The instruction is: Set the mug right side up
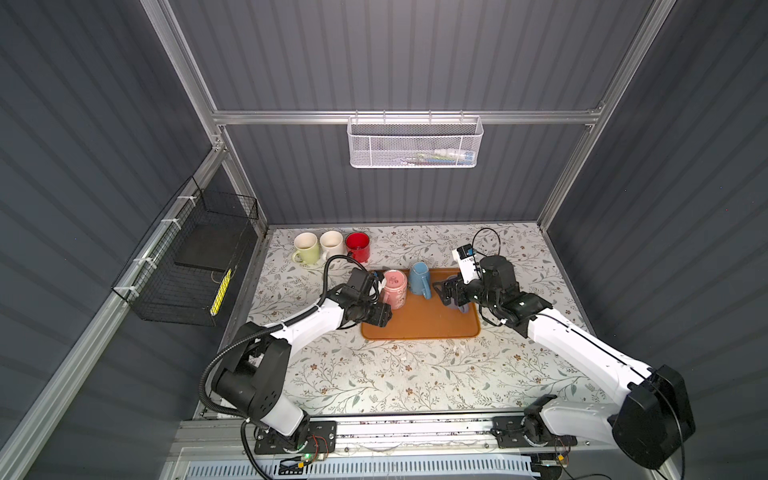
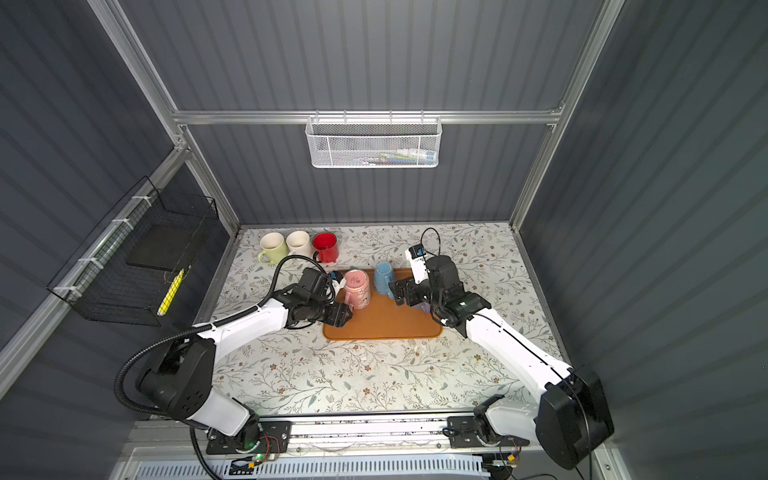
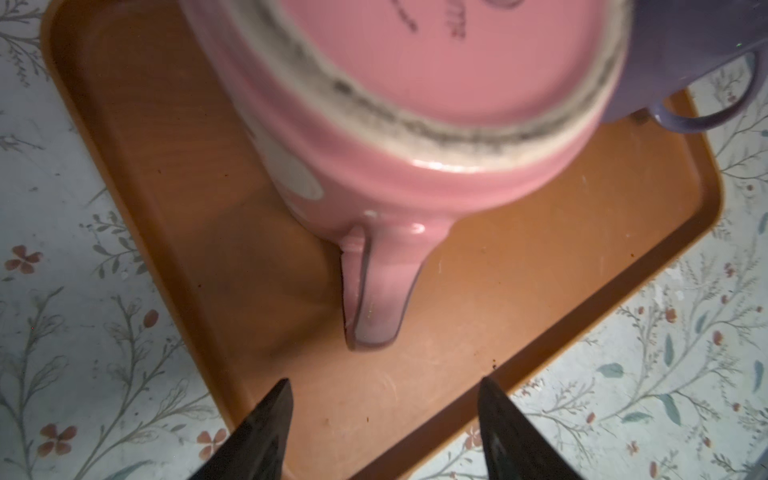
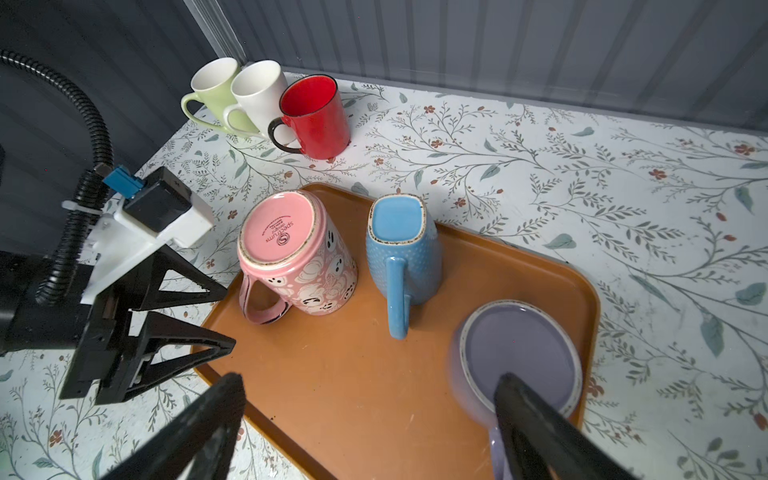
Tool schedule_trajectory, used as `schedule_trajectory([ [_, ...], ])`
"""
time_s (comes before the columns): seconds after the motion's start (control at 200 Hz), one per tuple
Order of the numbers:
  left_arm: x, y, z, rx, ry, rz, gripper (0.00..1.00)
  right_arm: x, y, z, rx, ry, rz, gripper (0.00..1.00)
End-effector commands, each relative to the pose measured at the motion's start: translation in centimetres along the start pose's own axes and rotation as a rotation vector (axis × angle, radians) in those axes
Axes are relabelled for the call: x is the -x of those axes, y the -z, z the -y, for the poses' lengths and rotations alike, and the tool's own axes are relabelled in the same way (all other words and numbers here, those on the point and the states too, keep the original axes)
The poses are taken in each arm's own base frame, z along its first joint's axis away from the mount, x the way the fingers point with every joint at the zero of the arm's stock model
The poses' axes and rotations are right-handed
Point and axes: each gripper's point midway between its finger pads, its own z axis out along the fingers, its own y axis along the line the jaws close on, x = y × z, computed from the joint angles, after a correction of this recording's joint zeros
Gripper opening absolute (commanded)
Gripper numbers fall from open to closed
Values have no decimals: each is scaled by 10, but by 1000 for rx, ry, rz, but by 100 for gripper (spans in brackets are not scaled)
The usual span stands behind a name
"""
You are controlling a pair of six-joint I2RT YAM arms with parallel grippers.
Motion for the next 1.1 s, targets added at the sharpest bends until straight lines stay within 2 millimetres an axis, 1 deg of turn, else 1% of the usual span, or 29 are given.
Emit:
schedule_trajectory([
  [0.0, 19, -7, -7, 56, 5, 52, 70, 3, 3, 6, -35, -24, 11, 91],
  [0.15, 28, -15, -7, 63, 3, 74, 68, 1, 8, 12, -66, -26, 22, 88],
  [0.265, 28, -25, -3, 54, -1, 73, 65, 0, 9, 15, -86, -26, 29, 88],
  [0.445, 32, -29, 4, 25, 0, 121, 60, -6, 4, 16, -84, -32, 11, 86],
  [0.63, 28, -34, 6, 17, -21, 106, 56, -6, 4, 16, -87, -29, 12, 86],
  [0.795, 19, -37, 1, 48, -38, 77, 54, -7, 2, 18, -91, -34, 10, 86],
  [0.961, 12, -42, 1, 61, -52, 59, 50, -8, 1, 18, -91, -39, 8, 86],
  [1.096, 9, -44, 2, 63, -62, 56, 50, -9, 1, 19, -94, -39, 6, 86],
])
